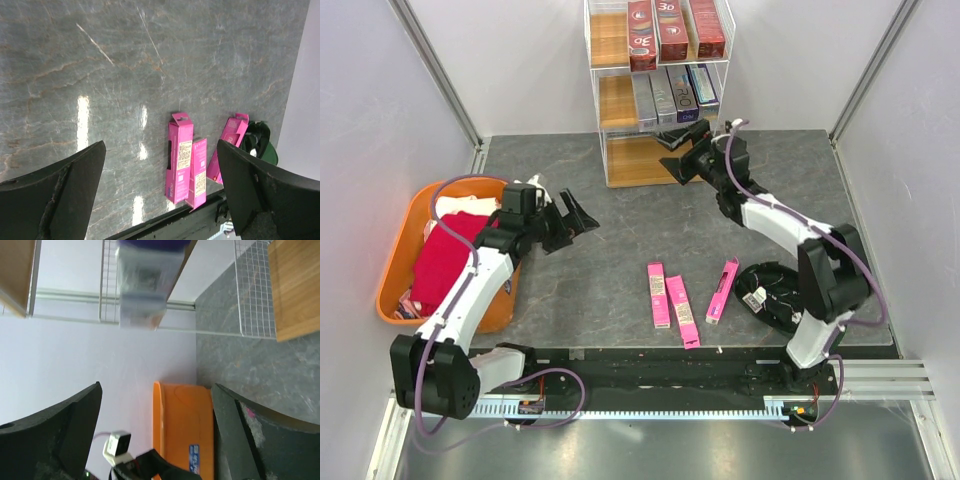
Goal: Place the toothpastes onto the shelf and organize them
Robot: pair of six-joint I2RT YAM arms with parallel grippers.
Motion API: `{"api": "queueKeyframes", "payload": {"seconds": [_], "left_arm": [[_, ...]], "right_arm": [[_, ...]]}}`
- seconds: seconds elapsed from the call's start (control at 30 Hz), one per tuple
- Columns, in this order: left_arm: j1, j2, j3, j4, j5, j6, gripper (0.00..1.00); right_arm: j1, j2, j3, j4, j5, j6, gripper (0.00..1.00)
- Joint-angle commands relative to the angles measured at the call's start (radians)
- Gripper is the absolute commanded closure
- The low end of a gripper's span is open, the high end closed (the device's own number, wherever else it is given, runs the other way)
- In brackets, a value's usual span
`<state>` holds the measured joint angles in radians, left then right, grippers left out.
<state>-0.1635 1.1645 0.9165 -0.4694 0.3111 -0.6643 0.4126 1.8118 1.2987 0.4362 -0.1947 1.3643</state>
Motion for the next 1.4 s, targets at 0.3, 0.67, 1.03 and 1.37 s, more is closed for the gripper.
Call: {"api": "queueKeyframes", "payload": {"seconds": [0.3, 0.67, 1.03, 1.37], "left_arm": [[-0.283, 0.214, 0.031, 0.081, -0.076, -0.012, 0.01], [-0.472, 0.478, 0.11, 0.14, -0.106, -0.043, 0.06], [-0.513, 0.655, 0.22, 0.166, -0.102, -0.054, 0.19], [-0.516, 0.724, 0.239, 0.175, -0.07, -0.046, 0.51]], "right_arm": [[-0.003, -0.408, -0.311, -0.3, 0.006, -0.369, 0.02], [-0.003, -0.486, -0.47, -0.412, -0.006, -0.456, 0.02], [-0.003, -0.479, -0.512, -0.416, -0.032, -0.465, 0.02], [-0.003, -0.473, -0.493, -0.43, -0.032, -0.49, 0.02]]}}
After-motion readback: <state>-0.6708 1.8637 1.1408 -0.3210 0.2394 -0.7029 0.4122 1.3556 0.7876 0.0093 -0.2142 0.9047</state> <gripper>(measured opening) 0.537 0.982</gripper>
